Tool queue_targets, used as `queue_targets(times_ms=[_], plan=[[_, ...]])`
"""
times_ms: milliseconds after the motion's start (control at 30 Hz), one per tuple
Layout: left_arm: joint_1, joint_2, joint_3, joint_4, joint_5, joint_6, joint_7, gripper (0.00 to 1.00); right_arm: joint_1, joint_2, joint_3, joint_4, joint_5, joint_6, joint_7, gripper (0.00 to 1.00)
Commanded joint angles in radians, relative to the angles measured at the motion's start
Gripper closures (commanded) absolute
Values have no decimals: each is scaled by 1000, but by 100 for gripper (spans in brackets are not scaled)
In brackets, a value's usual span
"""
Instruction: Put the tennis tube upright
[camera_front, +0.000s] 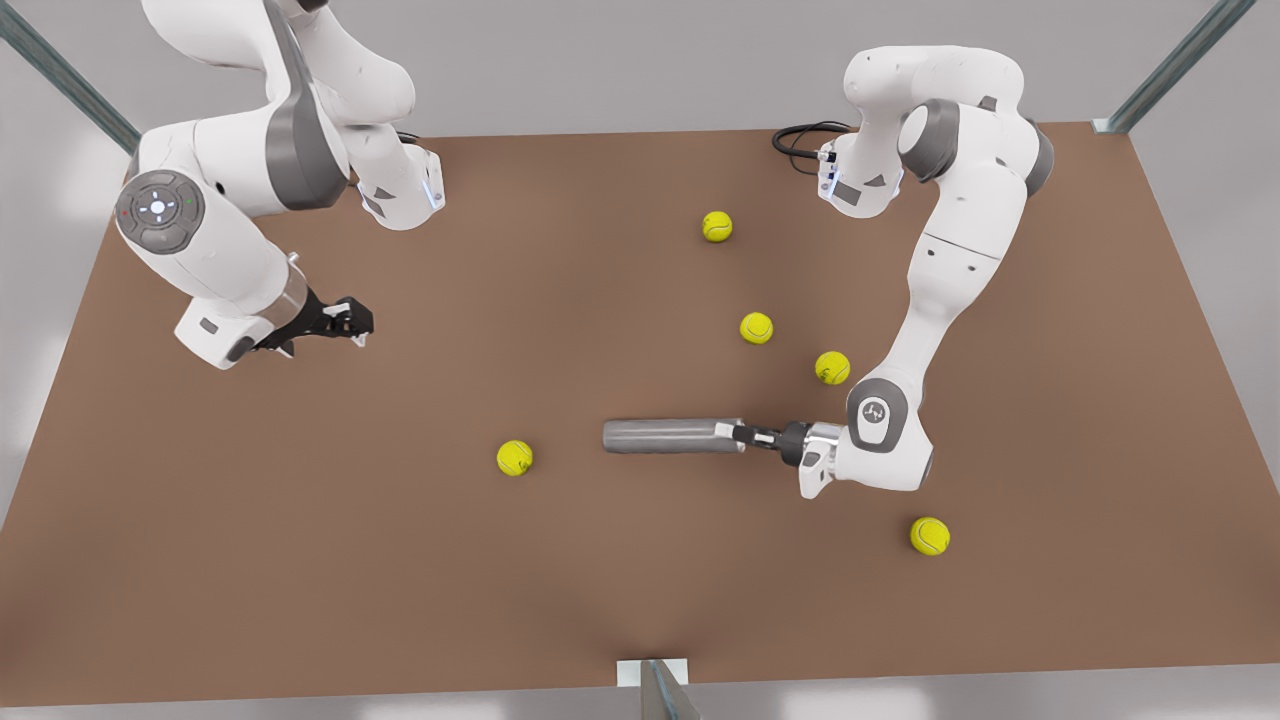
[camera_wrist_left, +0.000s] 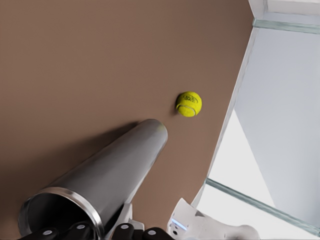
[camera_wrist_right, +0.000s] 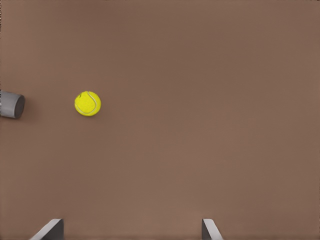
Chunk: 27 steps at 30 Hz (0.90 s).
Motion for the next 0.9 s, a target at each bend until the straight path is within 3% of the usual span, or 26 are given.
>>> queue_targets(times_ms=[0,433,867], plan=[[0,0,0,0,0,-4,0,75,-3,0,0,0,0,0,0,0],[0,-43,18,-2,22,-10,-21,79,5,6,3,2,0,-5,-2,0],[0,-216,64,-34,236,-7,-261,79,8,6,3,0,-2,-8,-2,0]])
